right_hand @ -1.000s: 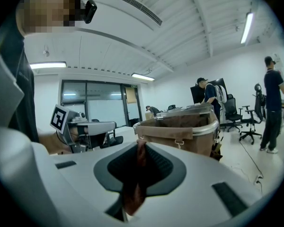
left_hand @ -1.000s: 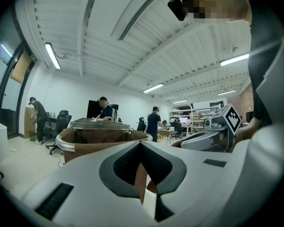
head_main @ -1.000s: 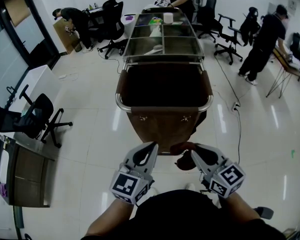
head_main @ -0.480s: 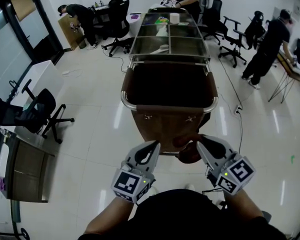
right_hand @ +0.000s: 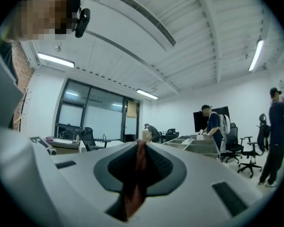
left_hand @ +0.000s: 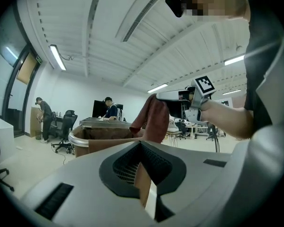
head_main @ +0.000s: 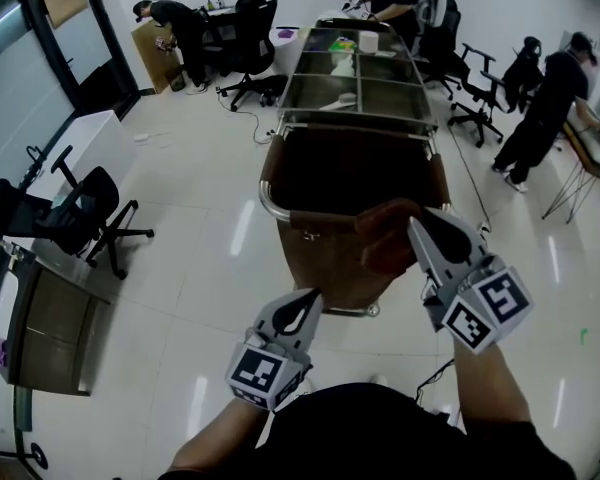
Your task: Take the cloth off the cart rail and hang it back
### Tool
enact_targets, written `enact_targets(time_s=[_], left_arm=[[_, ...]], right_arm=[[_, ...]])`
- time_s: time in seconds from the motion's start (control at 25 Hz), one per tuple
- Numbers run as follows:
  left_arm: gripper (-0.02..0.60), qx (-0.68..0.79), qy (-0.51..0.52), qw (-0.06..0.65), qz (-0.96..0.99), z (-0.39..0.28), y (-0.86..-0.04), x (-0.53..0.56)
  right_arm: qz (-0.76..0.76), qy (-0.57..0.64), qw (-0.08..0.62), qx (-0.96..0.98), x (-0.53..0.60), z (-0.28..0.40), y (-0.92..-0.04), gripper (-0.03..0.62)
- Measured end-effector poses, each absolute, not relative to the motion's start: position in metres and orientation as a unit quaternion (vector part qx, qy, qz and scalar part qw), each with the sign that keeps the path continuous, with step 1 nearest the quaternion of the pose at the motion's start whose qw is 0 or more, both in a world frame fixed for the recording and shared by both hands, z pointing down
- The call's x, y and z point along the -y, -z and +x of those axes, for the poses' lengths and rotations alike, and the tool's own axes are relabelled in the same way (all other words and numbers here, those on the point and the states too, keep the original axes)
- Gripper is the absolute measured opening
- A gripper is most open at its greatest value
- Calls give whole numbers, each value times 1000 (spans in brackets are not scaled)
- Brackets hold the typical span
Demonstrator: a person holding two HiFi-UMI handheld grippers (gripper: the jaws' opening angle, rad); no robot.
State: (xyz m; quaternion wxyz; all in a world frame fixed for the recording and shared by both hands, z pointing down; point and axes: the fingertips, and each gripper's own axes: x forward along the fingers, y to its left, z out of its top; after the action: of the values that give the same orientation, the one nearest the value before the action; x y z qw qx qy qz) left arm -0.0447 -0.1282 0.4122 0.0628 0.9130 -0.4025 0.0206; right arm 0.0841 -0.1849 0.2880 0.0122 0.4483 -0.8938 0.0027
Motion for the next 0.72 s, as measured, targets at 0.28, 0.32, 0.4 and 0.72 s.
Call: enact_targets(time_s=[0.28, 0.32, 0.4, 0.72], left_arm=[[0, 412, -17, 74, 908, -57, -415, 128], [0, 414, -17, 73, 907, -59, -416, 128], [0, 418, -16, 73, 905, -62, -418, 129], [0, 425, -12, 75, 902, -69, -418, 130]], right_arm=[[469, 11, 55, 881, 242, 63, -297, 63], [469, 5, 68, 880, 250, 59, -306, 63], [467, -11, 95, 879, 264, 51, -326, 63], [458, -51, 202, 864, 301, 34, -401, 64]])
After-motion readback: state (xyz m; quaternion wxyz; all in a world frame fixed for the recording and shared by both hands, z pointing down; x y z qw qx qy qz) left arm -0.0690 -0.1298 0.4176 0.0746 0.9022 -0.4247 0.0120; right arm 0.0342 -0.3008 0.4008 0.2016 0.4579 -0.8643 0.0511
